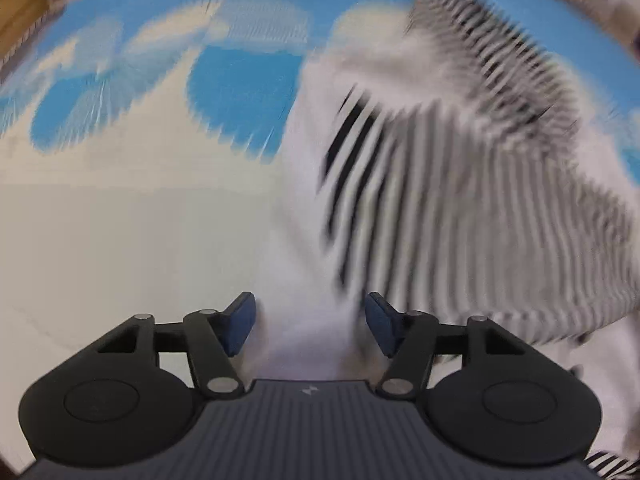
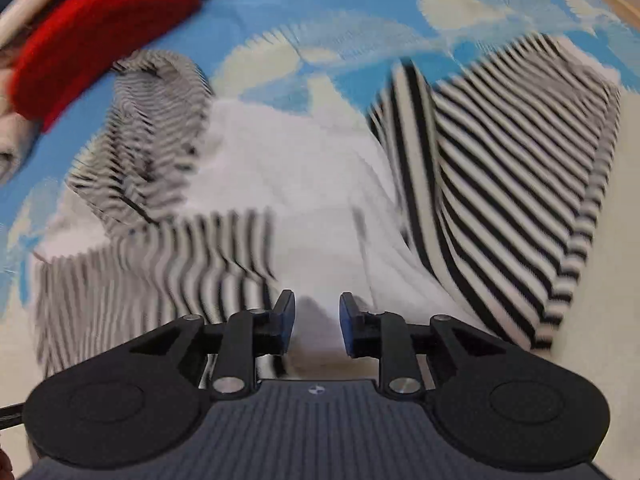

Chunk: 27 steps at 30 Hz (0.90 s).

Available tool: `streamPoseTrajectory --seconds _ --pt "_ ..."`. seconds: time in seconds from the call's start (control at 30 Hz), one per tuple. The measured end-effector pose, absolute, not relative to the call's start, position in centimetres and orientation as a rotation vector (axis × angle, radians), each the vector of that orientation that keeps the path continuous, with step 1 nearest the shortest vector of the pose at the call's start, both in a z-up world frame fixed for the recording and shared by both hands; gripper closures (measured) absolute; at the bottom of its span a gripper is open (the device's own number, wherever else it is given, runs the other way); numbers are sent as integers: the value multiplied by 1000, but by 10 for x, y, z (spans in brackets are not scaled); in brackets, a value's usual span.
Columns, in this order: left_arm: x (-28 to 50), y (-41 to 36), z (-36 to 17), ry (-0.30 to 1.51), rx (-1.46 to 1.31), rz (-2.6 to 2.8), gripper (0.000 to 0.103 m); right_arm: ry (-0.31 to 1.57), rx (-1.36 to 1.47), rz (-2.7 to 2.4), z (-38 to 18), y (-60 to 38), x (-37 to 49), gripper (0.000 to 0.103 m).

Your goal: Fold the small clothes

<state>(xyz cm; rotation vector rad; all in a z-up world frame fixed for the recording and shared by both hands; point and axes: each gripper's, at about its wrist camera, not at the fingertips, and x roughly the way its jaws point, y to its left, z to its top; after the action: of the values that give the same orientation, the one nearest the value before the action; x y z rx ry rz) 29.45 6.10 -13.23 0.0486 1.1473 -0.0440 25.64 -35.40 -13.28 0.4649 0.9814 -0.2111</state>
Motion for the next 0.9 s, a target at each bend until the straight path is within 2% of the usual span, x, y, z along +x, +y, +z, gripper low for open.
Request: streamPoseTrajectory --seconds 0.07,0.13,0.2,0.27,0.5,0.63,0.7,0.73,0.77,0.9 --pt "293 55 -131 1134 36 -85 36 1020 427 -210 -138 -355 258 62" --pt "294 50 -152 1229 76 -59 36 1120 421 -261 -155 -360 256 62" --pt "292 51 -165 1260 93 -41 34 1101 470 -272 -153 -369 253 62" --pt "292 48 -153 1231 103 -37 35 1046 478 -254 -140 -373 253 62" --pt "282 14 -76 950 79 -99 33 779 484 -215 -83 -411 246 62" --pt "282 -7 -61 881 47 -140 31 696 493 -299 -73 -460 237 62" --pt "285 -17 -58 874 62 -152 31 682 544 -355 -78 -492 228 74" --pt "287 -21 -58 873 67 -157 31 676 577 -379 -82 -509 224 87" --pt "289 -23 -58 876 70 -159 31 669 606 -406 -85 -525 219 89" --pt "295 -24 -65 913 32 -150 31 642 681 -535 -105 -580 205 87"
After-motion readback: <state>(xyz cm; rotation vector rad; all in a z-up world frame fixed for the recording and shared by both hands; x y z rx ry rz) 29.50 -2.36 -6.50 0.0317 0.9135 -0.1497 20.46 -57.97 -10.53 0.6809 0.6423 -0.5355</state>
